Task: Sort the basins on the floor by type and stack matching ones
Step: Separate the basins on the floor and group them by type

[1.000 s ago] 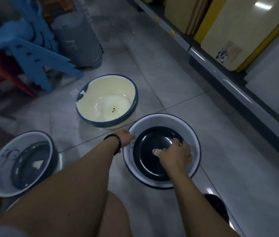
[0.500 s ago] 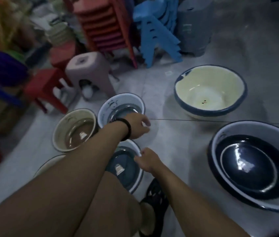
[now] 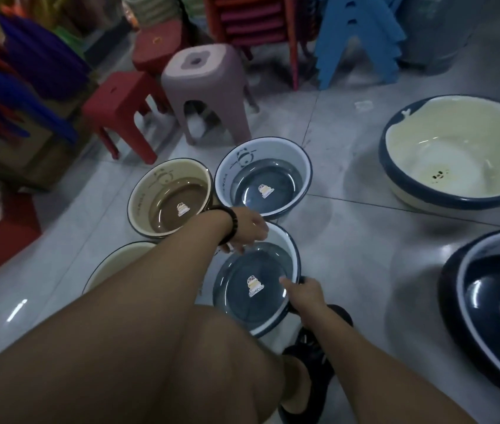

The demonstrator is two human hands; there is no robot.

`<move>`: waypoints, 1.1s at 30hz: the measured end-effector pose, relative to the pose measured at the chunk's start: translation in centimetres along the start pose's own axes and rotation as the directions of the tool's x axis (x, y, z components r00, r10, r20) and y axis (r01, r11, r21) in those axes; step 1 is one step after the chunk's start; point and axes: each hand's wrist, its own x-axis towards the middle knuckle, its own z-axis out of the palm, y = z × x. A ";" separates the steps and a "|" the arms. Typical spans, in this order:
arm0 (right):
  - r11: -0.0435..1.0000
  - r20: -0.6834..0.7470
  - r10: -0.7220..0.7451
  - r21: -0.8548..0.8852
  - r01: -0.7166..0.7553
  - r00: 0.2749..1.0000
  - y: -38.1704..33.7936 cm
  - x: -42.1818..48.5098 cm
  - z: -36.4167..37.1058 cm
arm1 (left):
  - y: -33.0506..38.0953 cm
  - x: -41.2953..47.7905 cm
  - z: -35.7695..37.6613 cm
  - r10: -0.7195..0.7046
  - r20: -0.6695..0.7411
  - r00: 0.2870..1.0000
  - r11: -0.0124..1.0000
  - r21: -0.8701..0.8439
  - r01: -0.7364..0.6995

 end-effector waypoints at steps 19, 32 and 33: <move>0.873 -0.306 -0.403 0.153 0.463 0.862 -8.6 -10.8 -28.9 | 9.5 0.9 1.9 0.021 -0.490 0.872 0.999 -0.026 -0.039; 0.796 -0.628 -0.270 0.281 0.536 0.730 -2.4 -15.7 -42.9 | 27.1 -0.5 10.7 0.214 -0.483 0.849 0.874 -0.294 -0.388; 0.807 -0.676 -0.249 0.251 0.534 0.694 -1.8 -15.5 -43.3 | 28.2 -0.2 11.7 0.210 -0.440 0.873 0.865 -0.333 -0.375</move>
